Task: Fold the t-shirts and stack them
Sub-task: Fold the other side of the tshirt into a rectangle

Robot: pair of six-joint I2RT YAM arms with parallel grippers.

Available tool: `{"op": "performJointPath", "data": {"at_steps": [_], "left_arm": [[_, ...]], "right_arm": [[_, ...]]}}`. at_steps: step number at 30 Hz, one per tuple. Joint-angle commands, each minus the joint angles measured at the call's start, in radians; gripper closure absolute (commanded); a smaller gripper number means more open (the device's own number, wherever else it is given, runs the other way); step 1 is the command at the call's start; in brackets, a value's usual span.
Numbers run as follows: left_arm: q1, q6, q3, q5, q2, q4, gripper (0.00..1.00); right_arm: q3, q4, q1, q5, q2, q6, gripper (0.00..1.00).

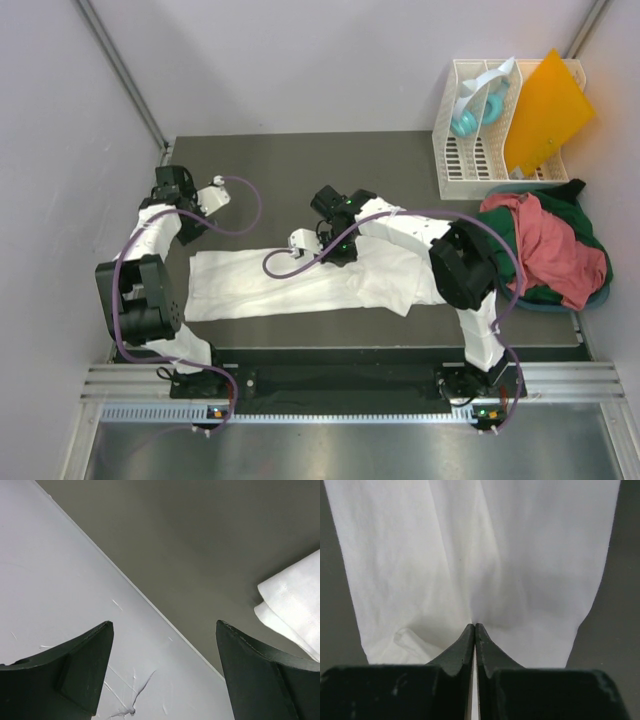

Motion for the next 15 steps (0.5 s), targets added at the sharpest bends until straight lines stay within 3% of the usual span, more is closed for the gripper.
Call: {"op": "performJointPath", "data": {"at_steps": [1, 15], "left_arm": [[-0.003, -0.009, 0.023, 0.013, 0.001, 0.04, 0.12], [-0.013, -0.01, 0.046, 0.013, 0.035, 0.045, 0.12]], "right_arm": [[0.042, 0.005, 0.023, -0.016, -0.006, -0.013, 1.0], [0.102, -0.242, 0.018, -0.105, -0.015, -0.157, 1.0]]}}
